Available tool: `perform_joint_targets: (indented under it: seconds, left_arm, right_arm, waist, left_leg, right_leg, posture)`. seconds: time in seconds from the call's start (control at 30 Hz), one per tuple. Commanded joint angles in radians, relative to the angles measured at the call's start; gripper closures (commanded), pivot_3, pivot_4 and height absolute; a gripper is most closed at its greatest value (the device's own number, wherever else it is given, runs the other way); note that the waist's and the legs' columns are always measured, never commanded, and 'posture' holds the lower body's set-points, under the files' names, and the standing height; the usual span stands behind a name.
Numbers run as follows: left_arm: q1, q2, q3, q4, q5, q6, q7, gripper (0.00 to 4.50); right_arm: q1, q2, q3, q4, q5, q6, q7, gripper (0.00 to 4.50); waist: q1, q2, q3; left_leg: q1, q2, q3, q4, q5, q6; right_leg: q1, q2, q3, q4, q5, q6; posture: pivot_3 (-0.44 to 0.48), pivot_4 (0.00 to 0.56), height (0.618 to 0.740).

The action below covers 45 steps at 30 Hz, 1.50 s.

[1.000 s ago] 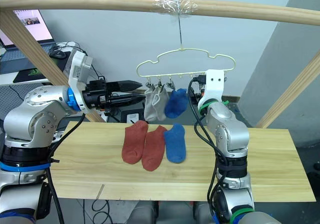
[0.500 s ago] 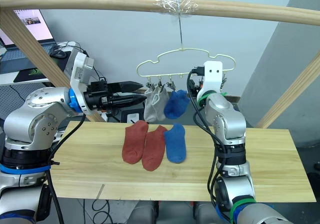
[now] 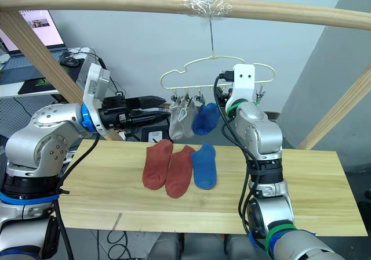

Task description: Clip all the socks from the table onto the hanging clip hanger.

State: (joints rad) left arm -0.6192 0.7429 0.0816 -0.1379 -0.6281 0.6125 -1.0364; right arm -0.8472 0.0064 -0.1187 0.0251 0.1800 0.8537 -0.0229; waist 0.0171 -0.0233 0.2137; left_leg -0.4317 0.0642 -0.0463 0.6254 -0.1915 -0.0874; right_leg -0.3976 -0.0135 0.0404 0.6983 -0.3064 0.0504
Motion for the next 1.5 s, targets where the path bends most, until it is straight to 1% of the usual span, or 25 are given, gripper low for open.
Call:
perform_joint_targets:
  seconds: [0.03, 0.1, 0.13, 0.17, 0.2, 0.23, 0.3, 0.5, 0.6, 0.7, 0.77, 0.83, 0.9, 1.0, 1.07, 1.13, 1.17, 1.2, 1.3, 1.5]
  left_arm:
    - [-0.005, 0.000, 0.024, -0.031, -0.015, -0.002, 0.004, 2.20]
    - [-0.004, -0.002, 0.023, -0.031, -0.013, -0.003, 0.007, 2.20]
    - [-0.004, -0.002, 0.021, -0.032, -0.010, -0.003, 0.012, 2.20]
    - [-0.003, -0.002, 0.018, -0.033, -0.004, -0.002, 0.017, 2.20]
    - [-0.003, -0.003, 0.016, -0.033, -0.001, -0.002, 0.022, 2.20]
    - [-0.002, -0.004, 0.014, -0.033, 0.002, -0.002, 0.027, 2.20]
    - [0.003, -0.002, 0.003, -0.037, 0.013, 0.009, 0.047, 2.20]
    - [0.028, 0.008, -0.086, -0.086, 0.089, 0.093, 0.128, 2.20]
    - [0.054, -0.009, -0.111, -0.113, 0.086, 0.132, 0.147, 2.20]
    - [0.074, -0.035, -0.159, -0.128, 0.114, 0.161, 0.189, 2.20]
    - [0.081, -0.054, -0.202, -0.121, 0.148, 0.167, 0.213, 2.20]
    - [0.079, -0.076, -0.286, -0.085, 0.220, 0.157, 0.236, 2.20]
    - [0.079, -0.089, -0.318, -0.066, 0.252, 0.145, 0.240, 2.20]
    - [0.072, -0.156, -0.381, 0.042, 0.346, 0.046, 0.278, 1.71]
    - [0.052, -0.216, -0.412, 0.128, 0.403, -0.003, 0.312, 1.16]
    - [0.035, -0.259, -0.422, 0.190, 0.435, -0.037, 0.324, 0.48]
    - [0.026, -0.281, -0.420, 0.222, 0.442, -0.044, 0.328, 0.27]
    - [0.018, -0.301, -0.422, 0.259, 0.456, -0.063, 0.332, 0.27]
    - [-0.026, -0.377, -0.460, 0.441, 0.535, -0.138, 0.367, 0.27]
    - [-0.097, -0.463, -0.461, 0.671, 0.621, -0.242, 0.381, 0.27]
  right_arm:
    - [-0.028, -0.009, -0.002, -0.015, 0.001, -0.018, -0.005, 2.12]
    - [-0.028, -0.011, -0.003, -0.015, -0.003, -0.018, -0.011, 2.88]
    - [-0.027, -0.013, -0.003, -0.015, -0.005, -0.018, -0.014, 3.13]
    - [-0.027, -0.014, -0.004, -0.015, -0.006, -0.018, -0.016, 3.55]
    - [-0.027, -0.015, -0.005, -0.015, -0.006, -0.018, -0.017, 3.71]
    - [-0.027, -0.016, -0.006, -0.014, -0.006, -0.018, -0.019, 3.99]
    - [-0.026, -0.017, -0.009, -0.013, -0.006, -0.018, -0.024, 4.37]
    - [-0.029, -0.021, -0.016, -0.012, -0.001, -0.018, -0.036, 4.38]
    - [-0.031, -0.022, -0.018, -0.014, 0.002, -0.018, -0.037, 4.38]
    - [-0.034, -0.018, -0.020, -0.014, 0.008, -0.015, -0.035, 4.38]
    - [-0.036, -0.016, -0.020, -0.014, 0.010, -0.013, -0.035, 4.38]
    - [-0.039, -0.014, -0.020, -0.016, 0.012, -0.011, -0.035, 4.38]
    - [-0.040, -0.013, -0.021, -0.016, 0.012, -0.010, -0.035, 4.38]
    - [-0.040, -0.013, -0.022, -0.023, 0.012, -0.004, -0.035, 4.38]
    - [-0.041, -0.013, -0.023, -0.028, 0.013, 0.001, -0.035, 4.38]
    - [-0.043, -0.012, -0.023, -0.030, 0.013, 0.003, -0.036, 4.38]
    - [-0.043, -0.012, -0.023, -0.032, 0.013, 0.004, -0.037, 4.38]
    - [-0.044, -0.011, -0.023, -0.034, 0.013, 0.005, -0.037, 4.38]
    - [-0.044, -0.011, -0.022, -0.040, 0.014, 0.010, -0.037, 4.38]
    - [-0.039, -0.011, -0.025, -0.060, 0.014, 0.027, -0.038, 4.38]
  waist:
    - [0.003, 0.000, 0.000]
    - [0.005, 0.000, 0.000]
    - [0.006, 0.000, 0.000]
    - [0.006, 0.000, 0.000]
    - [0.006, 0.000, 0.000]
    - [0.006, 0.000, 0.000]
    - [0.006, 0.000, 0.000]
    - [0.006, 0.000, 0.000]
    - [0.006, 0.000, 0.000]
    - [0.006, 0.000, 0.000]
    - [0.007, 0.000, 0.000]
    - [0.007, 0.000, 0.000]
    - [0.007, 0.000, 0.000]
    - [0.007, 0.000, 0.000]
    - [0.007, 0.000, 0.000]
    - [0.007, 0.000, 0.000]
    - [0.007, 0.000, 0.000]
    - [0.007, 0.000, 0.000]
    - [0.007, 0.000, 0.000]
    - [0.004, 0.000, 0.000]
  left_leg:
    - [0.000, 0.000, 0.000, 0.000, 0.000, 0.000]
    - [0.000, 0.000, 0.000, 0.000, 0.000, 0.000]
    - [0.000, 0.000, 0.000, 0.000, 0.000, 0.000]
    - [0.000, 0.000, 0.000, 0.000, 0.000, 0.000]
    - [0.000, 0.000, 0.000, 0.000, 0.000, 0.000]
    - [0.000, 0.000, 0.000, 0.000, 0.000, 0.000]
    - [0.000, 0.000, 0.000, 0.000, 0.000, 0.000]
    - [-0.001, 0.000, 0.001, -0.001, 0.000, 0.000]
    - [-0.001, 0.000, 0.001, -0.001, 0.000, 0.000]
    - [-0.002, 0.000, 0.002, -0.001, 0.000, 0.000]
    - [-0.002, 0.000, 0.002, -0.001, 0.000, 0.000]
    - [-0.002, 0.000, 0.002, -0.001, 0.000, 0.000]
    - [-0.002, 0.000, 0.002, -0.001, 0.000, 0.000]
    - [-0.002, 0.000, 0.002, -0.001, 0.000, 0.000]
    - [-0.002, 0.000, 0.003, -0.001, 0.000, 0.000]
    - [-0.003, 0.000, 0.003, -0.001, 0.000, 0.000]
    - [-0.003, 0.000, 0.003, -0.001, 0.000, 0.000]
    - [-0.003, 0.000, 0.003, -0.001, 0.000, 0.000]
    - [-0.003, 0.000, 0.003, -0.001, 0.000, 0.000]
    - [-0.003, 0.000, 0.004, -0.002, 0.000, 0.001]
  right_leg:
    - [0.000, 0.000, 0.000, 0.000, 0.000, 0.000]
    - [0.000, 0.000, 0.000, 0.000, 0.000, 0.000]
    - [0.000, 0.000, 0.000, 0.000, 0.000, 0.000]
    - [0.000, 0.000, 0.000, 0.000, 0.000, 0.000]
    - [0.000, 0.000, 0.000, 0.000, 0.000, 0.000]
    - [0.000, 0.000, 0.000, 0.000, 0.000, 0.000]
    - [-0.001, 0.000, 0.000, 0.000, 0.000, 0.000]
    - [-0.001, 0.000, 0.001, 0.000, 0.000, 0.000]
    - [-0.003, 0.000, 0.001, 0.000, 0.000, 0.000]
    - [-0.004, 0.000, 0.002, 0.000, 0.000, 0.000]
    - [-0.004, 0.000, 0.002, 0.000, 0.000, 0.000]
    - [-0.004, 0.000, 0.002, 0.000, 0.000, 0.000]
    - [-0.004, 0.000, 0.002, 0.000, 0.000, 0.000]
    - [-0.005, 0.000, 0.002, 0.001, 0.000, 0.000]
    - [-0.005, 0.000, 0.003, 0.001, 0.000, 0.000]
    - [-0.006, 0.000, 0.003, 0.001, 0.000, 0.000]
    - [-0.006, 0.000, 0.003, 0.001, 0.000, 0.000]
    - [-0.006, 0.000, 0.003, 0.001, 0.000, 0.000]
    - [-0.006, 0.000, 0.003, 0.001, 0.000, 0.000]
    - [-0.007, 0.001, 0.004, 0.001, 0.000, 0.000]
  posture:
    - [0.180, 0.160, 0.740]
    - [0.177, 0.161, 0.740]
    - [0.177, 0.161, 0.740]
    - [0.177, 0.161, 0.740]
    - [0.177, 0.161, 0.740]
    - [0.177, 0.161, 0.740]
    - [0.177, 0.161, 0.740]
    - [0.170, 0.166, 0.740]
    - [0.170, 0.166, 0.740]
    - [0.167, 0.168, 0.740]
    - [0.164, 0.168, 0.740]
    - [0.160, 0.169, 0.740]
    - [0.157, 0.170, 0.740]
    - [0.149, 0.171, 0.740]
    - [0.144, 0.172, 0.740]
    - [0.140, 0.173, 0.740]
    - [0.135, 0.173, 0.740]
    - [0.135, 0.173, 0.740]
    - [0.127, 0.174, 0.740]
    - [0.106, 0.177, 0.740]
